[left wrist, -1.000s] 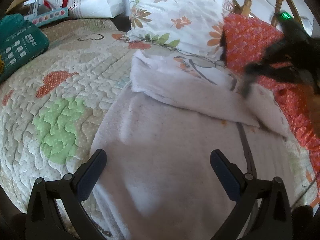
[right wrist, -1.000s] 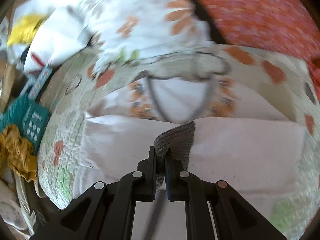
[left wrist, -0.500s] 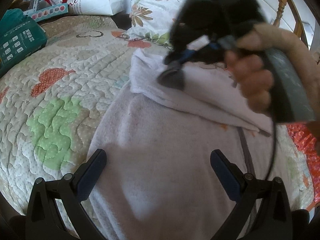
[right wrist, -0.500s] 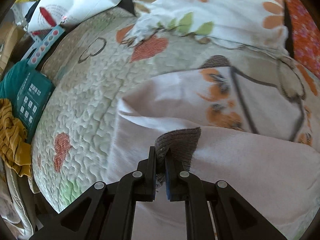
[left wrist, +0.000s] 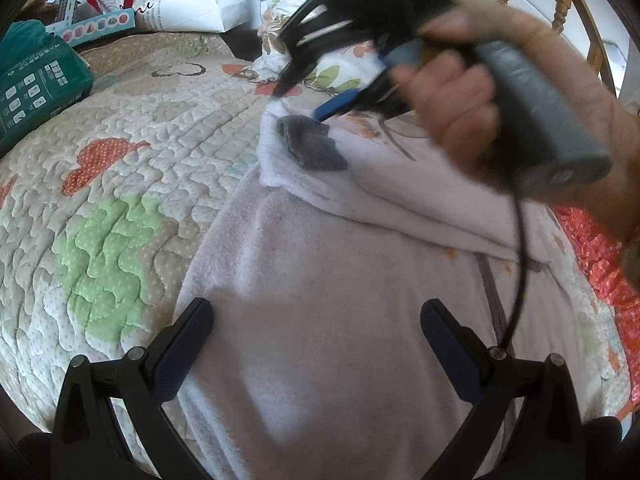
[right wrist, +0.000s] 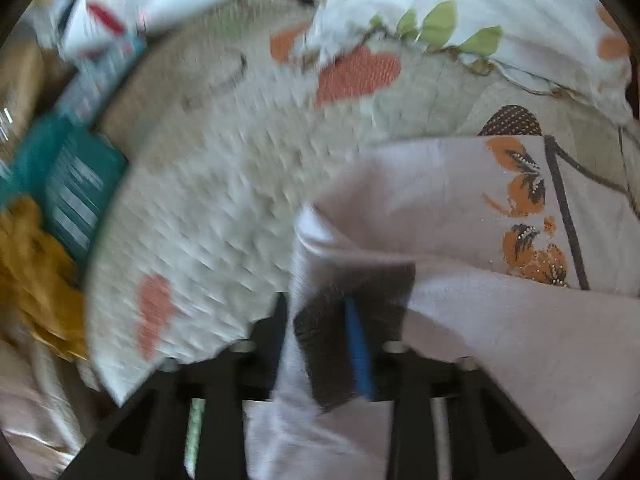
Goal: Fold small clothes
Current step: 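Carry the cuff across the sweater body toward the collar with the right tool, then open the right tool to release the cuff on the sweater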
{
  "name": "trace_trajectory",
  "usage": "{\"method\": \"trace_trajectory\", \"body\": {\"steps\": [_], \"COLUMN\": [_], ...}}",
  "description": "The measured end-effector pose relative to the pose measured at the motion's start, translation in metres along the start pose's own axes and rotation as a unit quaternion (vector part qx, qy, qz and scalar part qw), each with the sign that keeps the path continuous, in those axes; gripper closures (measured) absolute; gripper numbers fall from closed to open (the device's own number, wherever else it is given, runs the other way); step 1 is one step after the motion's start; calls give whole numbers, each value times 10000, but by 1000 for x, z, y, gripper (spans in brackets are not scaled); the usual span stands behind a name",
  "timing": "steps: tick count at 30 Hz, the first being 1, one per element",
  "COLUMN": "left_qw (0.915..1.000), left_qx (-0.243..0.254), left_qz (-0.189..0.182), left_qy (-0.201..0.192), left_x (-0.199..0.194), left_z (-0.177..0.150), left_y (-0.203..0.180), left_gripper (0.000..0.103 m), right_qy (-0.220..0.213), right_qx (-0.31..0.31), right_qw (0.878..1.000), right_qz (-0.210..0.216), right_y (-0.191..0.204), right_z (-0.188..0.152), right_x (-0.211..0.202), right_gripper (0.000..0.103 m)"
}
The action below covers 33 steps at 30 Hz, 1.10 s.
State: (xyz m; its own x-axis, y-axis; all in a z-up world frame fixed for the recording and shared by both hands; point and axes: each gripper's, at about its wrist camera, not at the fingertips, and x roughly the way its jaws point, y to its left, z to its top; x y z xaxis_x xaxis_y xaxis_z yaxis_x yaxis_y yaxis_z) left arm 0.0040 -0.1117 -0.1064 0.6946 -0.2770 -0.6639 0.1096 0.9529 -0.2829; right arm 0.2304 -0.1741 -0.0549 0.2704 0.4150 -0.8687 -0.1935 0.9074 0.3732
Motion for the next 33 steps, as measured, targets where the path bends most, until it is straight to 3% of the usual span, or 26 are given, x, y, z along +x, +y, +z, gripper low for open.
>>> {"method": "trace_trajectory", "body": {"steps": [3, 6, 10, 16, 17, 19, 24, 28, 33], "left_qw": [10000, 10000, 10000, 10000, 10000, 10000, 10000, 9997, 10000], "left_qx": [22, -4, -51, 24, 28, 28, -67, -205, -26], "left_qz": [41, 39, -15, 23, 28, 22, -33, -133, -75], "left_qy": [5, 8, 22, 55, 56, 59, 49, 37, 27], "left_x": [0, 0, -2, -1, 0, 0, -1, -2, -1], "left_z": [-1, 0, 0, 1, 0, 0, 1, 3, 2], "left_y": [-3, -4, -3, -5, -5, -6, -5, 0, -4], "left_gripper": [0, 0, 0, 0, 0, 0, 0, 0, 0], "right_qy": [-316, -278, -29, 190, 161, 316, 445, 377, 517], "right_qx": [186, 29, -658, -1616, -1711, -1666, -1276, -609, -54], "right_qw": [9993, 9991, 9972, 9841, 9808, 9782, 9869, 9974, 9961], "right_qz": [-52, -317, -346, -712, -922, -1197, -878, 75, 713], "right_y": [-13, -19, -5, 33, 36, 33, 20, 14, 11], "right_z": [2, -9, -38, -55, -56, -52, -51, -42, -33], "right_x": [-28, -40, -37, -6, 1, 13, 10, -3, 1], "right_gripper": [56, 56, 56, 56, 57, 98, 98, 97, 82]}}
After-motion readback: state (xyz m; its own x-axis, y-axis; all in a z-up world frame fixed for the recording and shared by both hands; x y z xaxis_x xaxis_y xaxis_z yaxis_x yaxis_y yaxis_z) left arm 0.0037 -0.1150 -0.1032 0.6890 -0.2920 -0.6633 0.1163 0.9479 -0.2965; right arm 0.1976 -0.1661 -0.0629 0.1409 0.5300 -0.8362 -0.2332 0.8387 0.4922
